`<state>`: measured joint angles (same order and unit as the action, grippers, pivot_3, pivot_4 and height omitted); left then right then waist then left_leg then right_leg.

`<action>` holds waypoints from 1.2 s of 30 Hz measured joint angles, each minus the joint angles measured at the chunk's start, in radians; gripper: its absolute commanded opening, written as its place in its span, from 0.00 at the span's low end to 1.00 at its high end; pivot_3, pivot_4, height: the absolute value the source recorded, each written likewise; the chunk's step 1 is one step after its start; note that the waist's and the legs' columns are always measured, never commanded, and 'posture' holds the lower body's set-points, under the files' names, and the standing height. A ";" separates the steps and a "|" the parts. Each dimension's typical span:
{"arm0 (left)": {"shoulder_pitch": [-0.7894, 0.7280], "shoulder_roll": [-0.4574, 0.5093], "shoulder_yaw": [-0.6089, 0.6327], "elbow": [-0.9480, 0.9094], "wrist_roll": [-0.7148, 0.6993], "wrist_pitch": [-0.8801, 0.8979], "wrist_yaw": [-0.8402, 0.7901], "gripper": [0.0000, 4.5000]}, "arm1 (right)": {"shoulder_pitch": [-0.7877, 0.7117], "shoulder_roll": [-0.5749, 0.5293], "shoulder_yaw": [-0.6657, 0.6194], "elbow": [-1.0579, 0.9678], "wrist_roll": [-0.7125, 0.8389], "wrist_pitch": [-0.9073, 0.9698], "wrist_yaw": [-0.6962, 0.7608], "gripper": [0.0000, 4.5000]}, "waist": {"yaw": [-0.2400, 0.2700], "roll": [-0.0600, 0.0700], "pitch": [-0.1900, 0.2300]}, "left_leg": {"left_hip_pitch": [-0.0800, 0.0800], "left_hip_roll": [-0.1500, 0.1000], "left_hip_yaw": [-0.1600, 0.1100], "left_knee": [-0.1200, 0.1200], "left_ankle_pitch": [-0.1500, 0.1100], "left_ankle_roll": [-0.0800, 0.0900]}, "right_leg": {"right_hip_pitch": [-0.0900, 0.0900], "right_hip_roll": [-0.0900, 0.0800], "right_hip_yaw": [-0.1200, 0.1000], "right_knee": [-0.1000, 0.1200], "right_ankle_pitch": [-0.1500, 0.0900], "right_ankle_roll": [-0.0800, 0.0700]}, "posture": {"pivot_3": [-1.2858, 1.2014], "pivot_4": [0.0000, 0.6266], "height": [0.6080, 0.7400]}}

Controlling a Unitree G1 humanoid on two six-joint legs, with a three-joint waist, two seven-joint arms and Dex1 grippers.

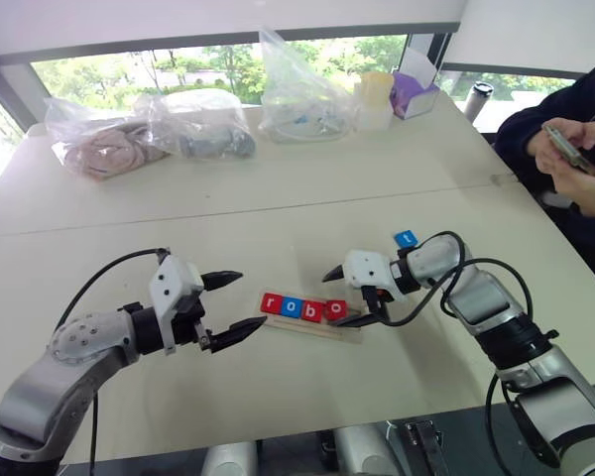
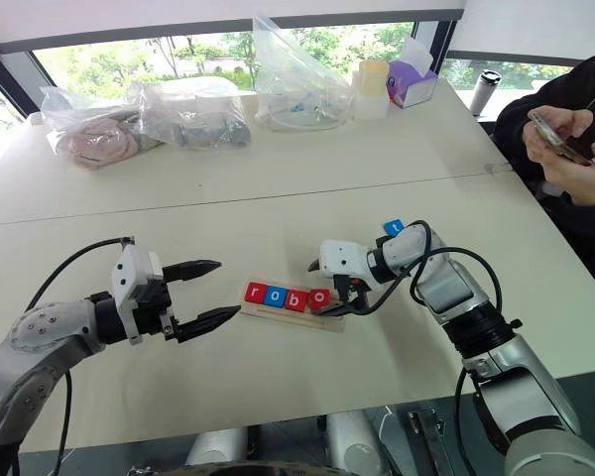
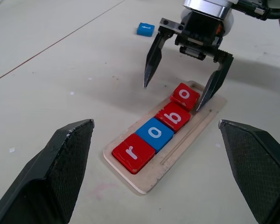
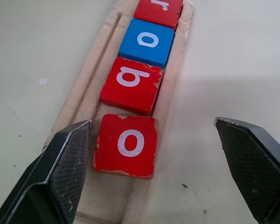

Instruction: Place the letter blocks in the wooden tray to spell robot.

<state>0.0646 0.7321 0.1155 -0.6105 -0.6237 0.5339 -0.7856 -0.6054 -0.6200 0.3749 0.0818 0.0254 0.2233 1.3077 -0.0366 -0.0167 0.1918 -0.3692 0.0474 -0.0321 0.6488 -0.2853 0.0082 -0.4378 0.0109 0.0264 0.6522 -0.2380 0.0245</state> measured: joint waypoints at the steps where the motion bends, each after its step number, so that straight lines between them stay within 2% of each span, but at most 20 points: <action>1: 0.000 0.000 0.000 0.000 0.000 0.000 0.000 1.00 | -0.008 0.003 -0.004 0.000 0.001 0.002 -0.007 0.99 | -0.001 0.000 0.000 | 0.000 0.000 0.000 0.000 0.000 0.000 | 0.000 0.000 0.000 0.000 0.000 0.000 | 0.52 0.24 1.00; 5: -0.001 -0.001 0.000 0.000 0.000 0.000 0.001 1.00 | -0.032 -0.001 -0.037 0.009 0.011 0.010 -0.024 0.99 | -0.001 0.000 0.000 | 0.000 0.000 0.000 0.000 0.000 0.000 | 0.000 0.000 0.000 0.000 0.000 0.000 | 0.52 0.24 1.00; 12: 0.001 -0.004 0.000 0.000 0.000 0.000 0.002 1.00 | -0.019 -0.069 -0.094 -0.043 0.057 0.063 -0.013 0.99 | 0.002 0.000 0.000 | 0.000 0.000 0.000 0.000 0.000 0.000 | 0.000 0.000 0.000 0.000 0.000 0.000 | 0.52 0.24 1.00; 15: 0.002 -0.005 0.000 0.000 0.000 0.000 0.002 1.00 | -0.009 -0.068 -0.116 -0.045 0.055 0.061 -0.060 0.99 | 0.000 0.000 0.000 | 0.000 0.000 0.000 0.000 0.000 0.000 | 0.000 0.000 0.000 0.000 0.000 0.000 | 0.52 0.24 1.00; 21: 0.002 -0.008 -0.001 -0.001 0.000 0.001 0.002 1.00 | 0.009 -0.065 -0.117 -0.006 0.016 0.005 -0.143 0.99 | -0.002 0.000 0.000 | 0.000 0.000 0.000 0.000 0.000 0.000 | 0.000 0.000 0.001 0.000 0.000 0.000 | 0.52 0.24 1.00; 36: 0.007 -0.007 -0.001 -0.019 -0.018 0.008 0.001 1.00 | 0.061 -0.040 -0.100 -0.041 0.015 -0.016 -0.154 0.99 | -0.002 0.000 0.000 | 0.000 0.000 0.000 0.000 0.000 0.000 | 0.000 0.000 0.001 0.000 0.000 0.000 | 0.52 0.24 1.00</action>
<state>0.0715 0.7252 0.1148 -0.6299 -0.6422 0.5420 -0.7848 -0.5444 -0.6603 0.2744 0.0410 0.0403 0.2077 1.1536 -0.0382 -0.0167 0.1918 -0.3694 0.0474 -0.0322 0.6487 -0.2853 0.0082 -0.4379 0.0106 0.0269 0.6523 -0.2381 0.0246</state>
